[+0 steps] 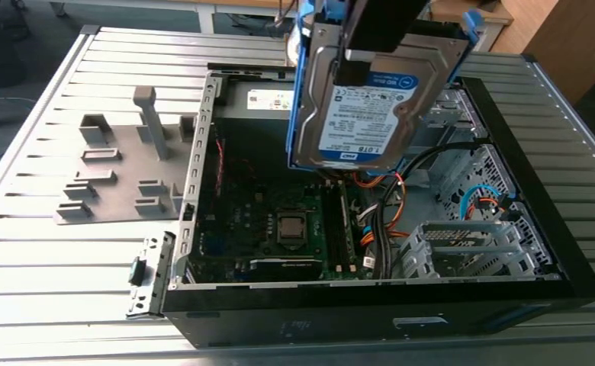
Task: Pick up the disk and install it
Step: 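Pick up the disk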
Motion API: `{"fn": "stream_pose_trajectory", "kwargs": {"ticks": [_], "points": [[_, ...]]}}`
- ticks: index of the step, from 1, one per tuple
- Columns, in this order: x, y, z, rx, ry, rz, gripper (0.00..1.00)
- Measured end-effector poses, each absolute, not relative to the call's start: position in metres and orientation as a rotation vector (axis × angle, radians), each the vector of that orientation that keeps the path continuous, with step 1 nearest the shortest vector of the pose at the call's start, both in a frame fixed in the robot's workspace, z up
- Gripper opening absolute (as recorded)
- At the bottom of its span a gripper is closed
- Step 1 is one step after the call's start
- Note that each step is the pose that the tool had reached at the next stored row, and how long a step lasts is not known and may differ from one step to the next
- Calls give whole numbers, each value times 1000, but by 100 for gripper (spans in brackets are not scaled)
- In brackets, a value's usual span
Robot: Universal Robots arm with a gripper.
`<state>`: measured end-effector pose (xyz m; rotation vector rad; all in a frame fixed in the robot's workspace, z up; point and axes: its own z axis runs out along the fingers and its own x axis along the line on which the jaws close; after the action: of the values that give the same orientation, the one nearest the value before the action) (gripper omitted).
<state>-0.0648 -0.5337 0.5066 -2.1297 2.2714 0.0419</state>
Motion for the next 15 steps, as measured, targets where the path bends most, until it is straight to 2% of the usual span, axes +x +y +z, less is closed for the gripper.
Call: {"fn": "stream_pose_trajectory", "kwargs": {"ticks": [15], "points": [[-44, -539, 488, -2130, 2271, 42, 36]]}}
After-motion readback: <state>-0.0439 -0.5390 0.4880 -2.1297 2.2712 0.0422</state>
